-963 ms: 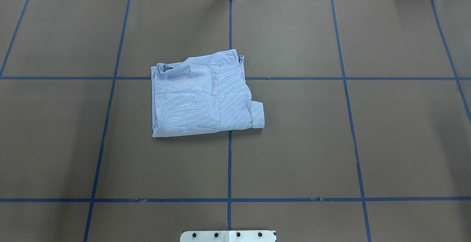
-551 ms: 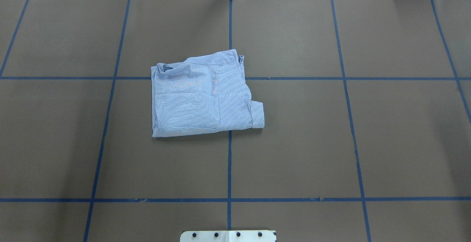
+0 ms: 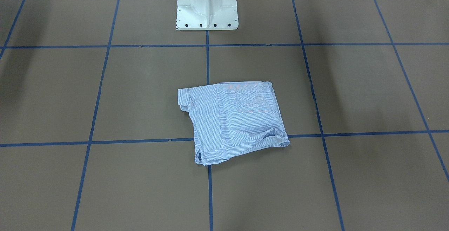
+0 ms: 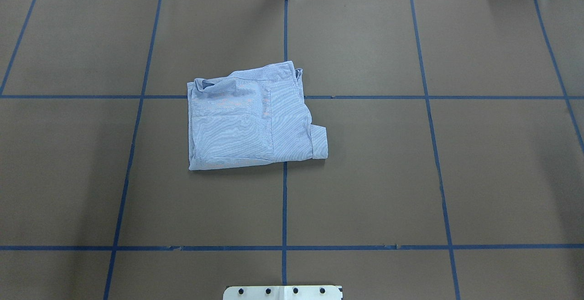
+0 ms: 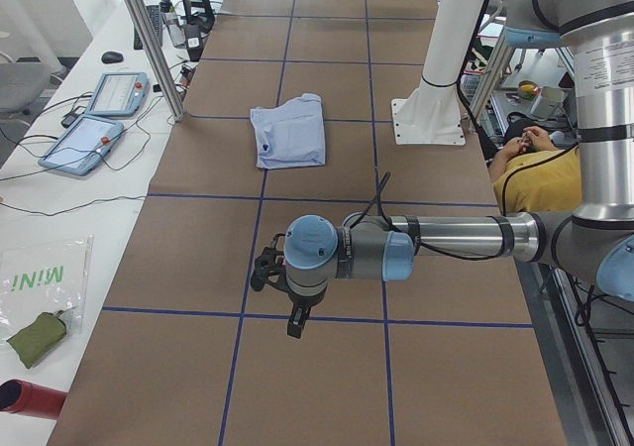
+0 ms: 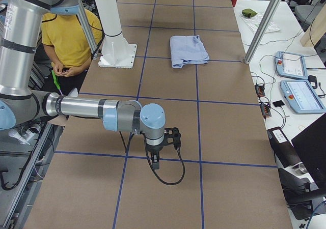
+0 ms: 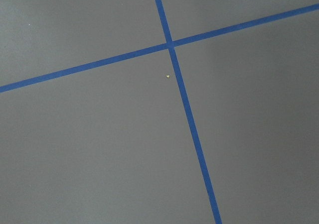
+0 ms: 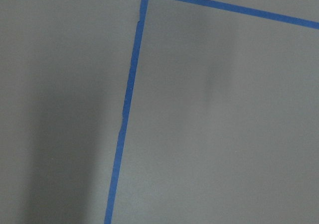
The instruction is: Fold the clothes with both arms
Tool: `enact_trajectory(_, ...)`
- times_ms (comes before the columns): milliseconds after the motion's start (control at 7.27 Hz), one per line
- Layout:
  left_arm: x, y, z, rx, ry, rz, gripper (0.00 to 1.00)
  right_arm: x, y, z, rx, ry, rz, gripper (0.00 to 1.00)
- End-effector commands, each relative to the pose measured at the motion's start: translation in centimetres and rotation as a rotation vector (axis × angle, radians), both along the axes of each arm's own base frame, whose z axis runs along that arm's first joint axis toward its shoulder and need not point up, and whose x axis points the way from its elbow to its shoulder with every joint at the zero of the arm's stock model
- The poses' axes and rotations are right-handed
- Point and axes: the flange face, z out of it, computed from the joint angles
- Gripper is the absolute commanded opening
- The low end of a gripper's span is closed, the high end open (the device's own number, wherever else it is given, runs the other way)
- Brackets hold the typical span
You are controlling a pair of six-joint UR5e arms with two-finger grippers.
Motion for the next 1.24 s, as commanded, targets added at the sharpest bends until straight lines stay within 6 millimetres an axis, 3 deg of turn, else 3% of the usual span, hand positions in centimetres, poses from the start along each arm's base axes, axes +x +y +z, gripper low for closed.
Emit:
enact_trajectory(0,0.01,0.12,1.30,-0.022,0.002,0.002,1.00,-0.04,0.00,-0.05,0.000,-0.005,0.000,1.00)
enact_trajectory(1101,-0.01,0.03,1.11,-0.018,0.000,0.002,1.00,-0.07,-0.14,-0.83,0.015,-0.009,0.001,1.00)
